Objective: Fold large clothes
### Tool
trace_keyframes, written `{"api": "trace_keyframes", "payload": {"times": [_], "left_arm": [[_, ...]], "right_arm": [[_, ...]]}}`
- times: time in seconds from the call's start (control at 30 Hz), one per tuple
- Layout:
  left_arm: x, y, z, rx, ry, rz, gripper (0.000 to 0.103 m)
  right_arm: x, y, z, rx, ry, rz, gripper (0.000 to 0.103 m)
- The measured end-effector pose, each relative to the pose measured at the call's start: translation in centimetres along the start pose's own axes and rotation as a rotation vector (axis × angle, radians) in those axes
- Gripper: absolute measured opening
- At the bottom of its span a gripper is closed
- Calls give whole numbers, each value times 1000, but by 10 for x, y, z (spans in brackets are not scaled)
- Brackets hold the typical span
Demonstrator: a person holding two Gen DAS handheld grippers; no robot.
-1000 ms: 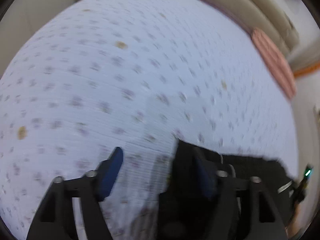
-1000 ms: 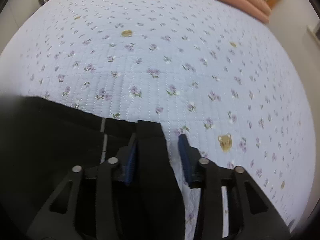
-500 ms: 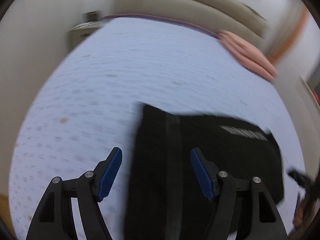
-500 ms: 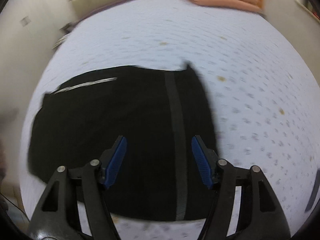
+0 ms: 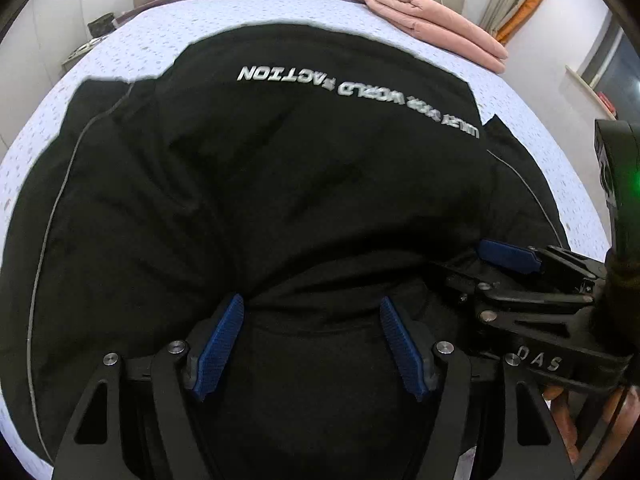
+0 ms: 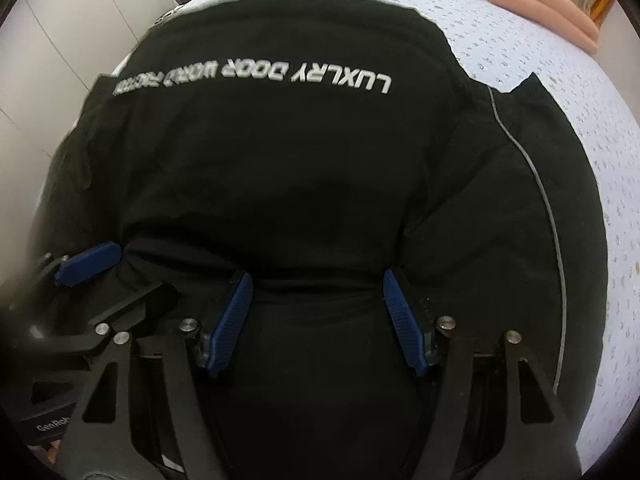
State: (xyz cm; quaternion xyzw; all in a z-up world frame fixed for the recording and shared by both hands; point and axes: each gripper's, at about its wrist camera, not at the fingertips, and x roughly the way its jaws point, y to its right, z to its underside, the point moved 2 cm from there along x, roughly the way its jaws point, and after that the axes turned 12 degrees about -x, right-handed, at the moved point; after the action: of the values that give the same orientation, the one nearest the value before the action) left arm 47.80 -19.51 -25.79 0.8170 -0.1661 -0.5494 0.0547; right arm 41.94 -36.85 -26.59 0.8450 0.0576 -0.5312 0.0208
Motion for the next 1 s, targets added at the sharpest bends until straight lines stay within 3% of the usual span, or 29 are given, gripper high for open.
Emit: {"api": "trace_keyframes", "payload": {"times": [0.2,0.3,0.4,0.47,0.53,0.67,0.8,1.0], "left_arm": [[-16,7,-8,27,17,19,73],[-46,-4,-31,-31,99,41,73],[-49,-30,-61,-156,117,0,73],[-23,-53,-76,-212,59,-120,73],[-4,-70,-75,-225,17,-133,77],[4,-70,-74,-162,26,-151,79],[4,-73,-73,-164,28,-114,80],[-38,-84,-65,-142,80,-68,80]], "right_arm": [[-9,9,-10,13,-1,-48,66],[-43,24,-27,53,100,-76,66],[-48,41,-50,90,123,61,66],[-22,57,-54,134,51,109,67],[22,69,-50,165,-70,51,73],[31,72,-50,139,-52,49,75],[18,67,-42,139,-25,7,76],[-37,78,-8,164,61,-43,77]]}}
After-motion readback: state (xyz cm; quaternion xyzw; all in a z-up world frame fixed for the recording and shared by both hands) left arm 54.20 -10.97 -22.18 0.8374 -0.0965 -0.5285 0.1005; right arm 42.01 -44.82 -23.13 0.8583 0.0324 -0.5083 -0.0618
